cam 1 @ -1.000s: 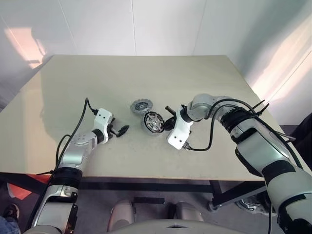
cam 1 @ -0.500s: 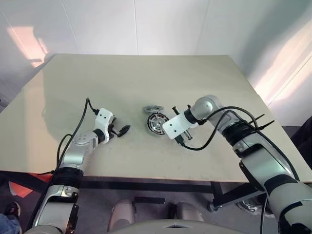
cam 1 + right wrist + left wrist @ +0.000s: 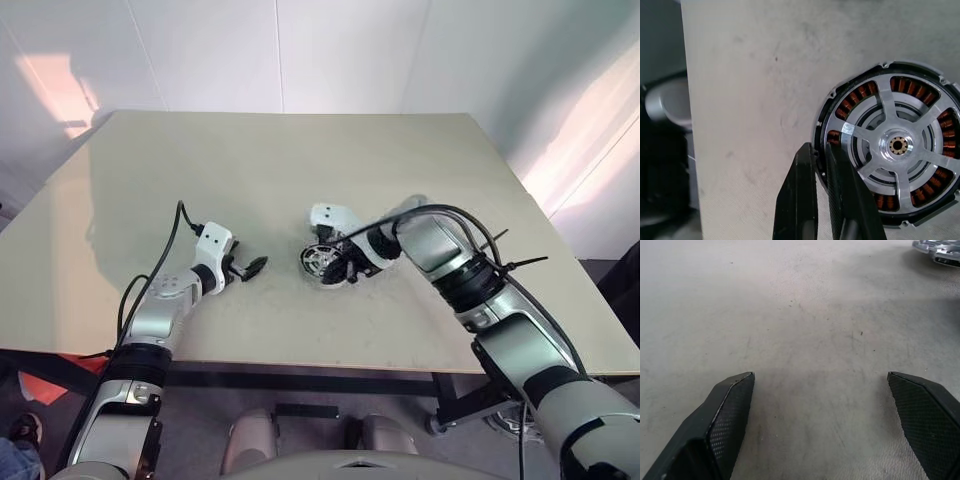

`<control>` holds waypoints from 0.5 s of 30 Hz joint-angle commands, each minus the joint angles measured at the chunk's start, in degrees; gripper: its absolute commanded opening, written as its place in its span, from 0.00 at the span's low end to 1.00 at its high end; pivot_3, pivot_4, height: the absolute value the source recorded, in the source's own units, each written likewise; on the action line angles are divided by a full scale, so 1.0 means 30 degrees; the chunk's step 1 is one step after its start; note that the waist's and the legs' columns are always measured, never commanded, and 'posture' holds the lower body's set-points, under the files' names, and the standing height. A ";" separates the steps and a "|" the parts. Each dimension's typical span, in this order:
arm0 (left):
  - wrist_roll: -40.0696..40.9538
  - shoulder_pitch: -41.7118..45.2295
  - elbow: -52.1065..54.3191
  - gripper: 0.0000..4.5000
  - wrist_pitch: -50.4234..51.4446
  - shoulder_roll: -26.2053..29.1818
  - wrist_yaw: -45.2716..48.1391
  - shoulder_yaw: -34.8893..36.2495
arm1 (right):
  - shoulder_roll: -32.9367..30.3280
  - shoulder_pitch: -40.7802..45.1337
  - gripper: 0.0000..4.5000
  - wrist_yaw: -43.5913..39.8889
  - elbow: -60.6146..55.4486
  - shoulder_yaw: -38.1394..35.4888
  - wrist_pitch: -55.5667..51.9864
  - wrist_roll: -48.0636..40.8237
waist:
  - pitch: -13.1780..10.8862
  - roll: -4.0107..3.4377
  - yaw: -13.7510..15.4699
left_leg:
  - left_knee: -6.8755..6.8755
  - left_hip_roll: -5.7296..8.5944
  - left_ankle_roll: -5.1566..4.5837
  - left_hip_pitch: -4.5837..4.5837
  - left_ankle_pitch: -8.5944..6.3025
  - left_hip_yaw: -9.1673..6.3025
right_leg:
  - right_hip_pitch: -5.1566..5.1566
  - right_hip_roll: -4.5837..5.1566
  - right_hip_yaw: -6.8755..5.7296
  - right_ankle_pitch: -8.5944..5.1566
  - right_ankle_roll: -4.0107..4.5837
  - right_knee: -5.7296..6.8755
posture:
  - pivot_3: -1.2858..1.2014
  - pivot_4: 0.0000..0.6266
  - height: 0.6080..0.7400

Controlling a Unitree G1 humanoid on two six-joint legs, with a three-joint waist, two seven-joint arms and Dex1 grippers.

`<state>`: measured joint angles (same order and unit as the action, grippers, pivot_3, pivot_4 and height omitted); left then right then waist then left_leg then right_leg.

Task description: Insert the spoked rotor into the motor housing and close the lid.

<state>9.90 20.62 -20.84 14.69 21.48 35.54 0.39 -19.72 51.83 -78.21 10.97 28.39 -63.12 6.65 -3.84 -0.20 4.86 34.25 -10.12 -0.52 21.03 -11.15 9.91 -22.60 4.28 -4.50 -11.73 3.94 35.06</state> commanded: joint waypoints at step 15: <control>-0.0094 -0.0581 0.0760 1.00 0.0367 0.0383 -0.0024 0.0039 | 0.7360 0.4285 0.00 1.4060 0.7160 -0.8971 -0.6148 -0.2417 | -0.0007 -0.0014 -0.0040 | -0.0104 0.0013 0.0146 -0.0052 0.0076 -0.0009 | -0.0045 -0.0004 0.0017 -0.0078 -0.0137 0.0015 | 0.52 0.00 1.00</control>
<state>9.88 19.50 -19.46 15.28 22.14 35.40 0.32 2.07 63.06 -41.39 30.70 5.20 -84.04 -0.77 -3.86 -0.24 4.74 33.90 -10.07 0.10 20.81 -10.82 9.88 -22.72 4.27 -4.44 -11.97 3.53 35.12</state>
